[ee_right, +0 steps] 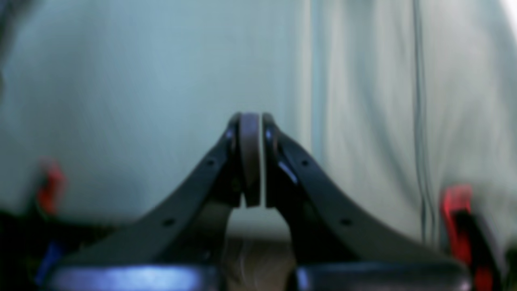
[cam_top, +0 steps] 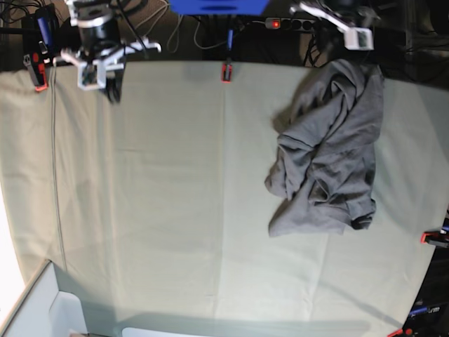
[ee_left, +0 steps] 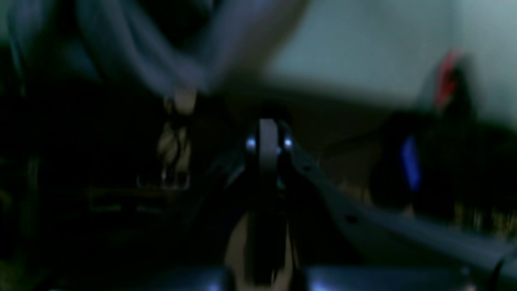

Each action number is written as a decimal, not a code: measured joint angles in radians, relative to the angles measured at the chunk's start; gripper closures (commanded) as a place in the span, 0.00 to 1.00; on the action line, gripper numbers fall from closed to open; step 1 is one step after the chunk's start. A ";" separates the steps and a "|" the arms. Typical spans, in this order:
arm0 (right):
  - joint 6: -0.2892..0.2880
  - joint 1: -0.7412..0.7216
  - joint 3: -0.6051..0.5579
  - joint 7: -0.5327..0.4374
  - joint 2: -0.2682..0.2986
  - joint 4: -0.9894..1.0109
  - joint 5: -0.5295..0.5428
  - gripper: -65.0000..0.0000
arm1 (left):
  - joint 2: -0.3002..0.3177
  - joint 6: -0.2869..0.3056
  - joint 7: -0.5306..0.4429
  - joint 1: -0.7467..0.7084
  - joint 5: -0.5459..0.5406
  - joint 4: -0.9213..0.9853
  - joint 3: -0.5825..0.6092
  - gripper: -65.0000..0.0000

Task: Layout the t-shirt on the table in an organized manner, then fold the t-shirt properly
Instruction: 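Move both grippers down onto the crumpled grey t-shirt, then grasp the t-shirt with the left gripper and drag it across the table, then grasp the t-shirt edge with the right gripper and pull it outward, then grasp the t-shirt with the left gripper at the opposite end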

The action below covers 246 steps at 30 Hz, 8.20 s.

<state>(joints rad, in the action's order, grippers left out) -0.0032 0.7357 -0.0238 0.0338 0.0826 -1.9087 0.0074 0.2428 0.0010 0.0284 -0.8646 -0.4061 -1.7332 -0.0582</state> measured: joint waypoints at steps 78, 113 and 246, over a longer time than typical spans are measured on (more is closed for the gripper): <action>-0.238 -0.510 -0.288 0.501 0.017 0.358 -0.002 0.63 | -0.226 -0.065 0.358 0.959 0.305 0.554 -0.042 0.92; -0.238 -0.341 0.255 0.496 0.031 0.260 -0.003 0.63 | -0.391 -0.063 0.127 1.224 0.137 0.382 0.783 0.98; -0.243 -0.377 0.463 0.494 -0.151 0.100 0.002 0.52 | -0.141 -0.073 0.107 1.112 -0.300 0.465 0.120 0.99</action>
<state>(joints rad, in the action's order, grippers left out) -0.2466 0.3584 0.4397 0.5274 -0.0689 -1.8088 0.0097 0.1020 -0.0723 0.1352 0.2470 -0.7059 -1.2686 0.0620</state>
